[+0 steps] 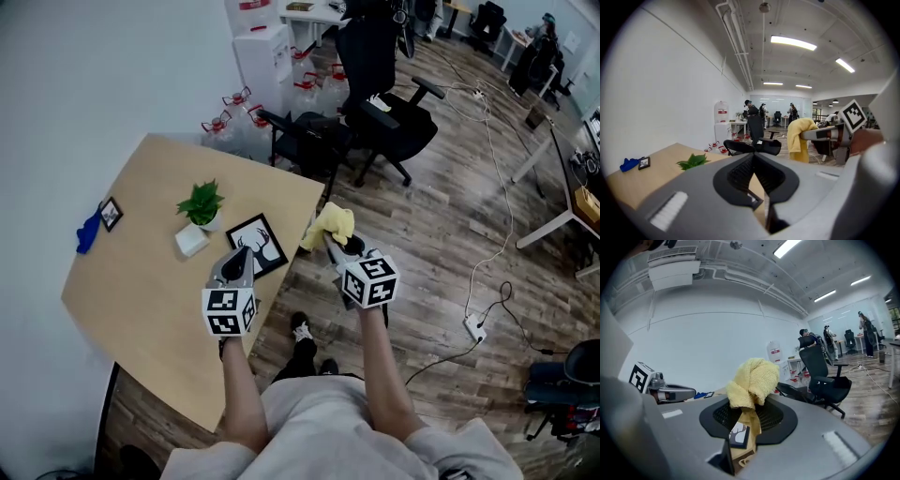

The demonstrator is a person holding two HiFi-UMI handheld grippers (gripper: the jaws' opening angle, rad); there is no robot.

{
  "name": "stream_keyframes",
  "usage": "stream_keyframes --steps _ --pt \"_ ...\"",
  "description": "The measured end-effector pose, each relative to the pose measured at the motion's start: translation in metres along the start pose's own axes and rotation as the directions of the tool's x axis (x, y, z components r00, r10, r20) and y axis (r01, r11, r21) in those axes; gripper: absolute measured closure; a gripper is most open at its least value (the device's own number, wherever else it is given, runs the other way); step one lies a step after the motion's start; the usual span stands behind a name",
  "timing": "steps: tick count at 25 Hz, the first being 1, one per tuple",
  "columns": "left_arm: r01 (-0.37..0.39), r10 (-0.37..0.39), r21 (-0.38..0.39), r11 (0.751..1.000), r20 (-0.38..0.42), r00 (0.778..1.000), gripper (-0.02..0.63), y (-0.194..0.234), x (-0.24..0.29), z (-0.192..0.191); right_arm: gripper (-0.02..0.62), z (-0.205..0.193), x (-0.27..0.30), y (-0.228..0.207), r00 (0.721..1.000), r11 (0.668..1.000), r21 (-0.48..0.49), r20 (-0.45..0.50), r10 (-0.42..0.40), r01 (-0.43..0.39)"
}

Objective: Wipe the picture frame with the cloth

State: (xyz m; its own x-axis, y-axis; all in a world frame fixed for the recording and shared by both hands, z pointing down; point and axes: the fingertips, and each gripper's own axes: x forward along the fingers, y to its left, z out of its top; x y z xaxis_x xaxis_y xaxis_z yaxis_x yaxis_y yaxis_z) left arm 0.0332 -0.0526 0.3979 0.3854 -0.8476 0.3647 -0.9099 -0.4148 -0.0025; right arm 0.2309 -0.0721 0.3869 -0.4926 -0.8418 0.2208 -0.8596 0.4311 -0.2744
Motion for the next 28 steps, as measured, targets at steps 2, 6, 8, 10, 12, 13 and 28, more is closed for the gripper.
stream_keyframes --steps 2,6,8,10,12,13,28 --pt "-0.004 0.004 0.0 1.0 0.004 1.0 0.554 0.016 0.011 0.006 0.512 0.014 0.021 0.001 1.0 1.0 -0.009 0.002 0.027 -0.027" --pt "-0.009 0.009 -0.003 1.0 0.009 1.0 0.554 0.05 0.031 0.012 0.512 0.03 0.06 0.004 0.998 0.998 -0.019 0.007 0.056 -0.056" --pt "-0.001 0.001 0.01 1.0 -0.003 1.0 0.554 0.065 0.039 0.008 0.512 0.03 0.076 0.005 0.998 0.998 -0.017 0.002 0.064 -0.064" --pt "0.021 -0.02 0.028 0.999 -0.032 0.999 0.554 0.077 0.043 0.0 0.512 0.028 0.09 0.006 0.997 0.997 -0.028 -0.016 0.075 -0.076" --pt "0.046 -0.043 0.045 0.998 -0.072 0.996 0.554 0.088 0.045 -0.014 0.512 0.025 0.105 0.007 0.995 0.994 -0.059 -0.046 0.091 -0.094" --pt "0.057 -0.052 0.056 0.997 -0.095 0.994 0.554 0.095 0.046 -0.023 0.512 0.022 0.112 0.009 0.993 0.992 -0.078 -0.061 0.099 -0.104" --pt "0.348 -0.293 0.101 0.932 -0.352 0.889 0.554 0.131 0.089 -0.148 0.512 -0.069 0.205 0.028 0.926 0.948 -0.205 -0.34 0.165 -0.244"
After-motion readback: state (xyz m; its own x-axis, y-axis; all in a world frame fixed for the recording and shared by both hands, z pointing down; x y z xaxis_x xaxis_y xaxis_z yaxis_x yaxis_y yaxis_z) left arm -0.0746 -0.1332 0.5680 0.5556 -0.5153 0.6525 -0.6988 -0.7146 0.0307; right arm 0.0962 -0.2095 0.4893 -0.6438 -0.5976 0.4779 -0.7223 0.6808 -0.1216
